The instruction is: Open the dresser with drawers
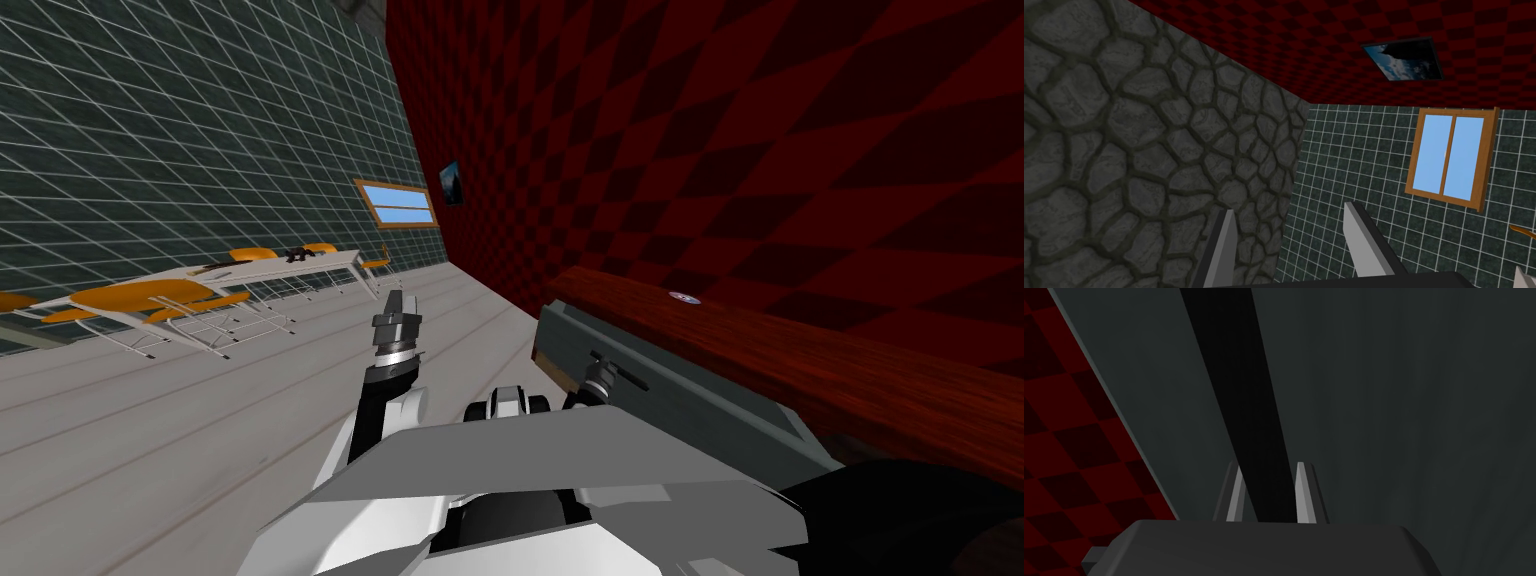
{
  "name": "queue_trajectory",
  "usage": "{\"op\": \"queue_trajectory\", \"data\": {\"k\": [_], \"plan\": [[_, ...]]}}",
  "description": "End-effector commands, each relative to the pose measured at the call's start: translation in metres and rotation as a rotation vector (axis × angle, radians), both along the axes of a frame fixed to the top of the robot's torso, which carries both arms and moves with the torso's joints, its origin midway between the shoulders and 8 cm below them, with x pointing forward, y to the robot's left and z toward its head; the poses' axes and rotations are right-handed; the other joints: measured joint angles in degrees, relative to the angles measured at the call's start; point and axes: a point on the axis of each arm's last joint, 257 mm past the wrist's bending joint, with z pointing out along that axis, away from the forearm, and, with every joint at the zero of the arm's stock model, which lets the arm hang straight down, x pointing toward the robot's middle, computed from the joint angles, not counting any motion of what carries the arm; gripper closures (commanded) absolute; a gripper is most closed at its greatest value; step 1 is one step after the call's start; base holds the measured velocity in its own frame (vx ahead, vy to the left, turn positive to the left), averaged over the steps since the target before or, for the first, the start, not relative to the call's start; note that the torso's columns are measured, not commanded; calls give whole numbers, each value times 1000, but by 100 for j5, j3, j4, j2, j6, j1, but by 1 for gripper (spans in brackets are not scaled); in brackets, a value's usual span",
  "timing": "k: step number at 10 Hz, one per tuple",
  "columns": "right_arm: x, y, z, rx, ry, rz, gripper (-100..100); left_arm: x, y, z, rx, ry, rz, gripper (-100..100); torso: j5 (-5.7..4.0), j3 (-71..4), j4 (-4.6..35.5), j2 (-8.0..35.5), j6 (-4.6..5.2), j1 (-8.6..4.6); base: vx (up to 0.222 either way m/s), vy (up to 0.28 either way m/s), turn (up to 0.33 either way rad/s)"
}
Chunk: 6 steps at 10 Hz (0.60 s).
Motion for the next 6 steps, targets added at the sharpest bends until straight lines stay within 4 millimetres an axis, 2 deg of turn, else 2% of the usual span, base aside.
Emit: {"op": "queue_trajectory", "data": {"k": [1, 4, 5, 6], "plan": [[-3, 6, 0, 0, 4, 2, 100, 0, 0, 0, 0, 0, 0, 0, -8, 9, -7, 13, -1, 25, -122, 143, -15], [-4, 8, 1, -3, 2, 2, 100, 0, 0, 0, 0, 0, 0, 0, -12, 14, -7, 14, -5, 22, -97, 112, -6], [-7, 21, 8, -3, 11, 7, -100, 0, 0, 0, 0, 0, 0, 0, -4, 1, -3, -2, -2, 3, -7, -9, 6], [-7, 26, 15, -3, 9, 8, -100, 0, 0, 0, 0, 0, 0, 0, -5, -3, -5, -3, -1, -2, 11, -51, 7]]}}
